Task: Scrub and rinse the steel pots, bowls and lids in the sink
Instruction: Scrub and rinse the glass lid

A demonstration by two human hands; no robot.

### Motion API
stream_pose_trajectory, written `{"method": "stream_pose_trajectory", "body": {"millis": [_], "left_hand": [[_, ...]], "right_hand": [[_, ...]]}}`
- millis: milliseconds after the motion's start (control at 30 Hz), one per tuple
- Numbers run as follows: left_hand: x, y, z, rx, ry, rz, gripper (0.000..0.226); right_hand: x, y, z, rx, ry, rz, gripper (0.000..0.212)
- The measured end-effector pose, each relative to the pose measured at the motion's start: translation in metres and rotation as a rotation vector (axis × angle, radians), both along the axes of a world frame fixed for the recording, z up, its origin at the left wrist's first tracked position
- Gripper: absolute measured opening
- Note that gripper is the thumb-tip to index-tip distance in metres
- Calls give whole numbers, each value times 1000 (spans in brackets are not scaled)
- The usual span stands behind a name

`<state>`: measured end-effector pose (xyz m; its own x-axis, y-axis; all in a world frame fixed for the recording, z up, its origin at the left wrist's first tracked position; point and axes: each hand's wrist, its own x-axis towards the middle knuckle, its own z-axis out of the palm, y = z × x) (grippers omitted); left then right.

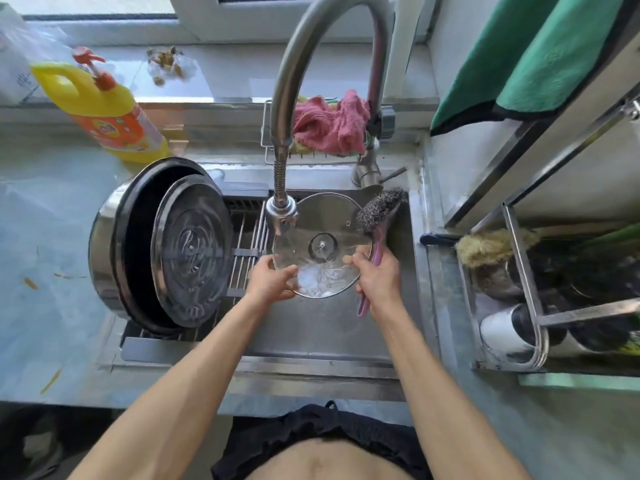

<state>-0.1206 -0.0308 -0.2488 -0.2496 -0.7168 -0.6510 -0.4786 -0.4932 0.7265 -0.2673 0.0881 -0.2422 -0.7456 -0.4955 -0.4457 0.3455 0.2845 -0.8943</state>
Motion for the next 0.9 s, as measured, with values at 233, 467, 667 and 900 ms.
{"method": "stream_pose_trajectory", "body": {"millis": [233,467,667,900], "left_hand": [[14,26,13,-731,-91,-641,52],[13,18,8,-832,23,-644,24],[-8,10,7,30,186,-57,16],[7,5,6,374,380,377,24]], "right_hand": [[-20,1,18,285,-102,-30,8],[-9,-13,30,221,-226,62,23],[-14,-11,36,180,-106,78,15],[-16,-3,11,222,63,91,25]]}}
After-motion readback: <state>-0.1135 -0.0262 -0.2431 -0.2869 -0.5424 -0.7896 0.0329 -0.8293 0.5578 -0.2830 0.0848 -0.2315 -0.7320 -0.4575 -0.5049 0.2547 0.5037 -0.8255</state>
